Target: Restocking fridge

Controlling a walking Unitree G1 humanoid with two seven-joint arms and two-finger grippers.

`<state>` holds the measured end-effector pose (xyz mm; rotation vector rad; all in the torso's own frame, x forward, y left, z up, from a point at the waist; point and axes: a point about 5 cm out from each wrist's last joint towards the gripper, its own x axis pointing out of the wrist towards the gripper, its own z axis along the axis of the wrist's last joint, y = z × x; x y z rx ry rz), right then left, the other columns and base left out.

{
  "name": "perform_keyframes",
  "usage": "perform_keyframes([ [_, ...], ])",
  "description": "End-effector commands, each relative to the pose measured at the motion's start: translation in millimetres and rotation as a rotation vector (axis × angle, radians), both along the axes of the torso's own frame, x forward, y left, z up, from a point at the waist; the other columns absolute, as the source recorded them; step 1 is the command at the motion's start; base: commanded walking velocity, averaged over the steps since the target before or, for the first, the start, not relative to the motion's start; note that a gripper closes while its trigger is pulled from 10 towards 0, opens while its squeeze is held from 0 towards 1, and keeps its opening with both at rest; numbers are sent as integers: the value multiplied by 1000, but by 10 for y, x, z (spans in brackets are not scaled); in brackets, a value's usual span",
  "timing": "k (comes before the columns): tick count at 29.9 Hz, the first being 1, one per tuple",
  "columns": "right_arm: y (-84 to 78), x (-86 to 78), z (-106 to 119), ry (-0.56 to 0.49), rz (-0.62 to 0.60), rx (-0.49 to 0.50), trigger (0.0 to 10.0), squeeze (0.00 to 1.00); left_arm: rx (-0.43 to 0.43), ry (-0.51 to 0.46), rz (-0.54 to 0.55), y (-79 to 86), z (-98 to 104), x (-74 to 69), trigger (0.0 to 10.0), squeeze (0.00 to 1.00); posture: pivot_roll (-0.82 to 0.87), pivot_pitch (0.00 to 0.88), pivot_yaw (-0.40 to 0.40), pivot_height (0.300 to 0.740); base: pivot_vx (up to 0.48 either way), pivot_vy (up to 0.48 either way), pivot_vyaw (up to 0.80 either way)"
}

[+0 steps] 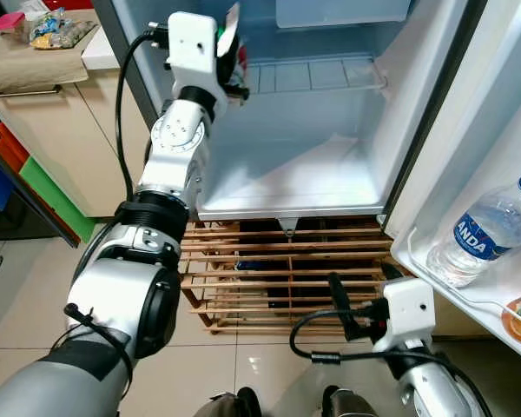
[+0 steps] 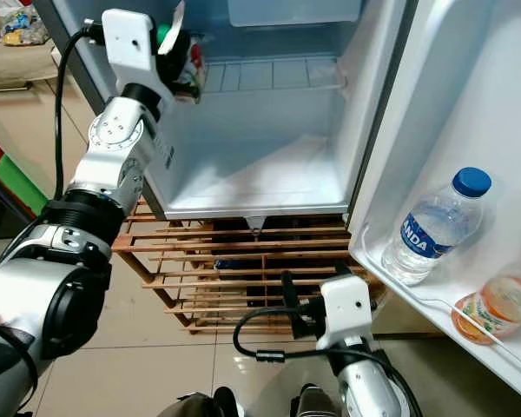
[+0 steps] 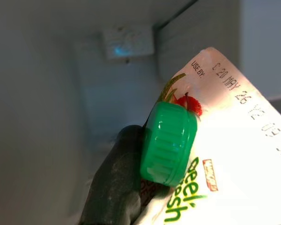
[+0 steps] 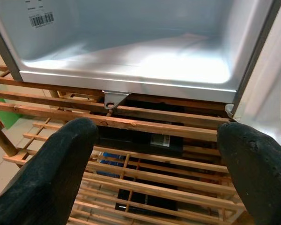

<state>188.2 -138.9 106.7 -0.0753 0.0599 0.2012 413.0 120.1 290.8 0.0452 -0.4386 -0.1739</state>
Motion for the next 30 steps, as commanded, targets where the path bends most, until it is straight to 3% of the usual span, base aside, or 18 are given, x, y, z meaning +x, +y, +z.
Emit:
perform_keyframes([
  [1, 9, -30, 68, -26, 8, -1, 10000, 0, -12, -37, 20, 71, 113, 7, 10000, 0, -341, 160, 142, 740, 0, 0, 0],
  [11, -23, -189, 93, -9, -2, -22, 10000, 0, -86, 2, 6, 180, 80, 55, 10000, 0, -379, 199, 144, 740, 0, 0, 0],
  [19, -43, -242, 101, 1, -15, -29, 10000, 0, -140, 58, -17, 173, 19, 79, 10000, 0, -390, 210, 154, 740, 0, 0, 0],
  [26, -50, -242, 108, 3, -25, -25, 10000, 0, -140, 35, -80, -8, -59, 41, 10000, 0, -390, 210, 154, 740, 0, 0, 0],
  [30, -22, -224, 97, 5, -14, -16, 10000, 0, -131, 22, -142, -242, -323, -79, 10000, 0, -355, 207, 145, 740, 0, 0, 0],
])
